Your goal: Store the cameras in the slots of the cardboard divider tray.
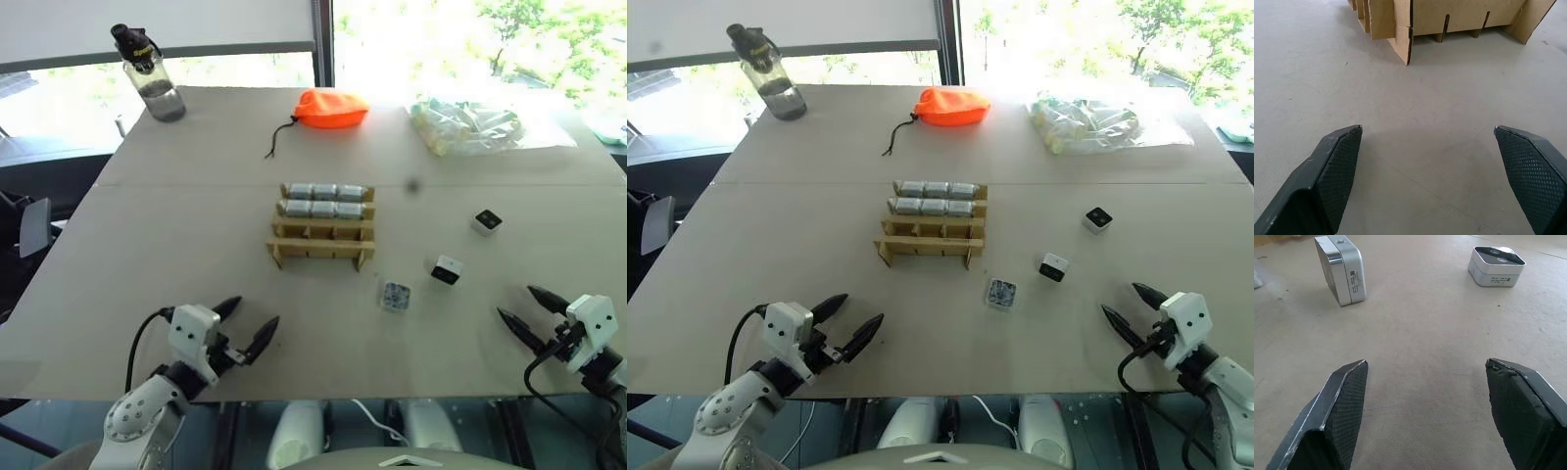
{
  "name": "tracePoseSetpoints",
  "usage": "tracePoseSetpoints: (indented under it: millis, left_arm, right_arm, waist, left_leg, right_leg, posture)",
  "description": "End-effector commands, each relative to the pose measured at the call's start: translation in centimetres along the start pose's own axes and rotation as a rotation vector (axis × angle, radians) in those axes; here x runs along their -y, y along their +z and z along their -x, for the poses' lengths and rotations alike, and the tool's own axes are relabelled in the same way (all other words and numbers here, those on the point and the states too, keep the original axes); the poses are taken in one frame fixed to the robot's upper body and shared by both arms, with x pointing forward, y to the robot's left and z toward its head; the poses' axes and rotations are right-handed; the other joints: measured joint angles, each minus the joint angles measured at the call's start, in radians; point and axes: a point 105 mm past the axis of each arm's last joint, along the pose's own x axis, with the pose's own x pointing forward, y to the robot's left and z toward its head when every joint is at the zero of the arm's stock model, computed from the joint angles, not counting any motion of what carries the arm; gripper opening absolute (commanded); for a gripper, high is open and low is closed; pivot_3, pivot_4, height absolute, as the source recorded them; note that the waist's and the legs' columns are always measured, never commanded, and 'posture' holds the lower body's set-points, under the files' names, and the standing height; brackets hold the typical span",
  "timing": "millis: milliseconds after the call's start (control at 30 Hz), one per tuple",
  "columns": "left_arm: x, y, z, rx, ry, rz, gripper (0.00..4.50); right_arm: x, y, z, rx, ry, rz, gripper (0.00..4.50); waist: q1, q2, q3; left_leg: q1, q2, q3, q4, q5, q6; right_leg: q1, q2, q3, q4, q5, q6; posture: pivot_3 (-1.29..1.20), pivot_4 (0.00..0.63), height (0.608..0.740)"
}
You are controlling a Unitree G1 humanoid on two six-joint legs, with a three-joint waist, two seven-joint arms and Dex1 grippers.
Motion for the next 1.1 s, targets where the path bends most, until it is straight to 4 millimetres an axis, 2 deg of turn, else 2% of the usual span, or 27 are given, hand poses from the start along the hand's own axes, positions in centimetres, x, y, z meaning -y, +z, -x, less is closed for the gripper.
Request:
tracePoseSetpoints:
  millis: [33,833,1100]
  left_arm:
    - [-0.1,0.5,0.1,0.019,-0.005,-0.015,4.50]
    - [-0.1,0.6,0.4,0.025,0.001,-0.009,4.50]
    - [-0.2,0.8,0.6,0.019,-0.025,-0.043,4.50]
  right_arm:
    - [0.5,0.8,0.1,0.032,-0.014,0.023,3.79]
    - [0.7,0.7,-0.9,0.039,0.008,0.027,3.79]
    - [0.2,0.8,-1.1,0.034,0.034,0.020,3.79]
  waist:
    - [0.000,0.000,0.000]
    - [0.000,0.000,0.000]
    - [0.000,0.000,0.000]
  left_leg:
    - [0.000,0.000,0.000,0.000,0.000,0.000]
    - [0.000,0.000,0.000,0.000,0.000,0.000]
    - [0.000,0.000,0.000,0.000,0.000,0.000]
  right_leg:
    - [0.000,0.000,0.000,0.000,0.000,0.000]
    - [0.000,0.000,0.000,0.000,0.001,-0.002]
    - [0.000,0.000,0.000,0.000,0.001,-0.002]
  posture:
    - [0.00,0.150,0.740]
    - [0.00,0.150,0.740]
    - [0.00,0.150,0.740]
